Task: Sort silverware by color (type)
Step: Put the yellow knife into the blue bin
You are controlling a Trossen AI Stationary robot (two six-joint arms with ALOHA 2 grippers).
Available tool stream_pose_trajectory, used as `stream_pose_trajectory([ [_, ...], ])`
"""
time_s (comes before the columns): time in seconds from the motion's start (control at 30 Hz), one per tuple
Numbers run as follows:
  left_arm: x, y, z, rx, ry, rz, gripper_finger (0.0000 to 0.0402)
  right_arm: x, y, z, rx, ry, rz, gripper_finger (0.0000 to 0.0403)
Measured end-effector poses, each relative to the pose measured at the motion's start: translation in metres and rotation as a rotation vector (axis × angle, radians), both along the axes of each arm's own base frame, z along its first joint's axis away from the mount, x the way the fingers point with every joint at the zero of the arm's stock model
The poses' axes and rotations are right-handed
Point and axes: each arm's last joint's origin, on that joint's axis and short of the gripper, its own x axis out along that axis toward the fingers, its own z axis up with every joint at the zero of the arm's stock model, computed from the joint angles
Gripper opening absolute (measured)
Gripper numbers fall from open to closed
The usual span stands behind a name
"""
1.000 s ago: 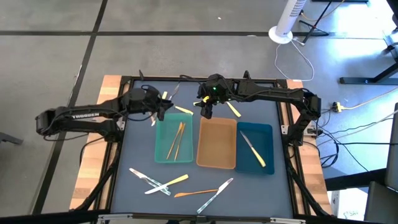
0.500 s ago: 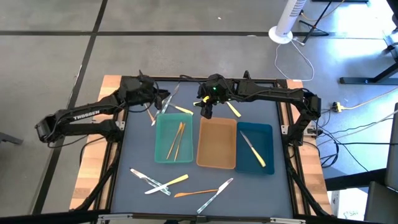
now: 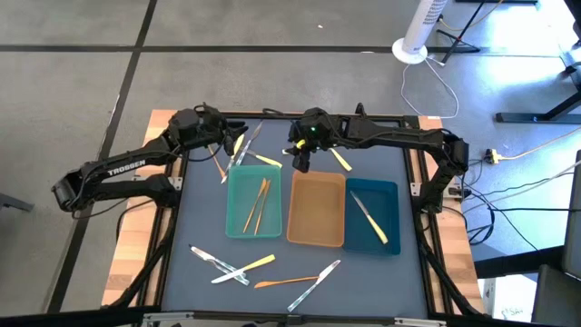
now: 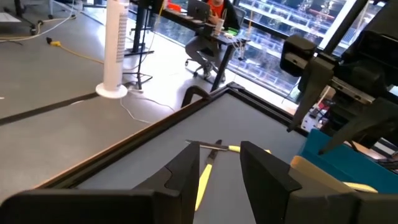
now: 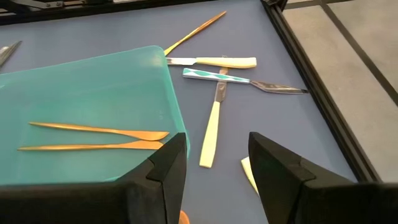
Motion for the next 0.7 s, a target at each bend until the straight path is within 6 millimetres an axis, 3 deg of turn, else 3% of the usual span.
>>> stream_pose_trajectory([
  [0.2,0.0001,-0.0001,0.0000,-0.001,0.000,-0.003,0.0110,0.0000,0.0002,-0.0001,0.004,0.000,0.004,0.0174],
  [0.5,0.0007,-0.0011,0.0000,-0.002,-0.002,-0.022,0.0110,0.0001,0.0006,-0.0001,0.009,-0.001,0.015,0.0277],
  [0.7,0.0014,-0.0020,0.0000,-0.002,-0.002,-0.028,0.0110,0.0001,0.0006,0.0000,0.003,0.000,0.019,0.0309],
])
